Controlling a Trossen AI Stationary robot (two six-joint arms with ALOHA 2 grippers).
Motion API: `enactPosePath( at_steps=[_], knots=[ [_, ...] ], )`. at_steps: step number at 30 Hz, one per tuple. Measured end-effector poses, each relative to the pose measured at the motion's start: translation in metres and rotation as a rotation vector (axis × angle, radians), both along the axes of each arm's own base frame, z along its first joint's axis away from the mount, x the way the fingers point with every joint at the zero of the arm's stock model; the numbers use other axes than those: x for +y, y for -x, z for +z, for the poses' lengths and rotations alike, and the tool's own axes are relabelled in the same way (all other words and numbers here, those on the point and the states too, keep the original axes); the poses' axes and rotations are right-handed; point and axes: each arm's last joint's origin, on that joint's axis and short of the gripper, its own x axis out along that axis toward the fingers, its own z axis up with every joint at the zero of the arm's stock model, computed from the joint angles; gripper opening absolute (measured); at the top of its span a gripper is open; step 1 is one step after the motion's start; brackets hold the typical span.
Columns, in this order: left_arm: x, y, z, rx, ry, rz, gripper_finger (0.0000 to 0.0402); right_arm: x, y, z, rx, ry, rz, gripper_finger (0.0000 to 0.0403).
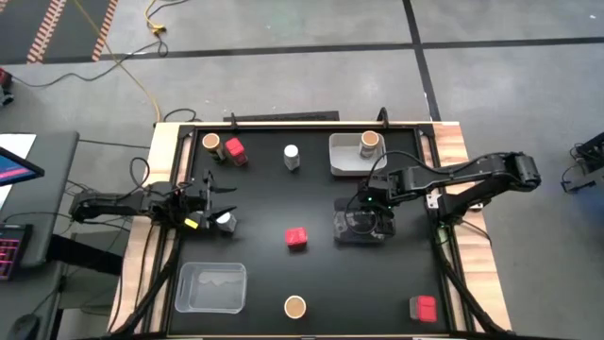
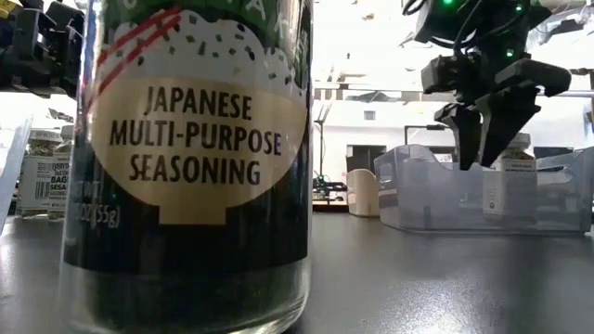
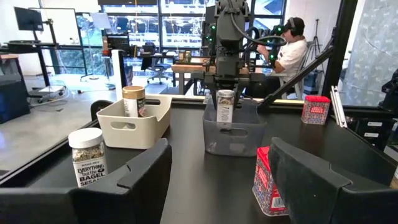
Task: Sort spices by type
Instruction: Put the bottom right white spice bottle in the black bin
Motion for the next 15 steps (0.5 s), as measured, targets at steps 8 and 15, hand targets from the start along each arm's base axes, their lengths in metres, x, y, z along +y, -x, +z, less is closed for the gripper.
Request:
enactPosePath(
  at_steps=[8,15],
  knots=[
    [0.0,0.0,0.0,0.001,0.0,0.0,0.0256,0.0,-0.013,0.025,-0.105,0.012,0.031,0.0251],
    [0.0,0.0,0.0,0.0,0.0,0.0,0.0256,-0.002,-0.017,0.072,-0.132,-0.009,-0.033,0.025]
  ],
)
